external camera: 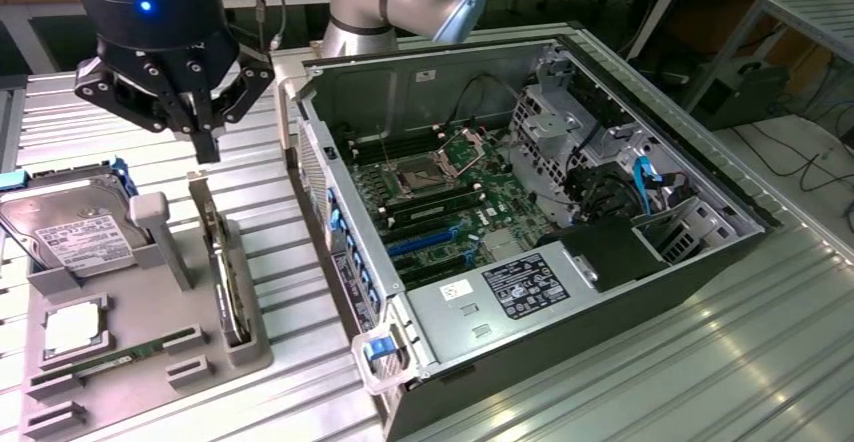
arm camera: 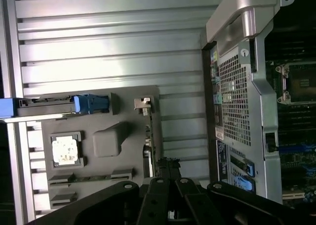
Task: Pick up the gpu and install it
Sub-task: 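Reach for the gpu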
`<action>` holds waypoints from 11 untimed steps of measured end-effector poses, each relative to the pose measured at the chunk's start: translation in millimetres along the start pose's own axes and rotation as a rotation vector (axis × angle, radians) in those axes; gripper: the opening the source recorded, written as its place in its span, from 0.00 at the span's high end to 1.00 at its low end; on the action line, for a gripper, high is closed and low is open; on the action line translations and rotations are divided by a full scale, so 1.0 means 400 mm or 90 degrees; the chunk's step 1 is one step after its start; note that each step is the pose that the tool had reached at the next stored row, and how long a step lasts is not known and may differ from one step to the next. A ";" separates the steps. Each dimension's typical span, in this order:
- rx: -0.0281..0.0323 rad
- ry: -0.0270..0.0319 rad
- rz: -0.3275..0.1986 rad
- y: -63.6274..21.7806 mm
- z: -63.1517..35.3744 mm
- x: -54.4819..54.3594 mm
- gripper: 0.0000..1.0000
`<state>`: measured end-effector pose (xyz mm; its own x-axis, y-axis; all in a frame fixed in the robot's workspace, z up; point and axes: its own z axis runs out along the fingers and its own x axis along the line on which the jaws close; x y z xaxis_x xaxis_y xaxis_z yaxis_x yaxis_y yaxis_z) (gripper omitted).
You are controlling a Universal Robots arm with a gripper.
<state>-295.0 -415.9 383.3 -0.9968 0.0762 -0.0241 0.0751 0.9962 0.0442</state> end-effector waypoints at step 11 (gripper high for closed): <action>0.0000 0.0007 0.000 -0.008 0.005 0.037 0.89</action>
<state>-309.7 -417.8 380.8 -0.9968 0.0763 -0.0230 0.0752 0.9962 0.0443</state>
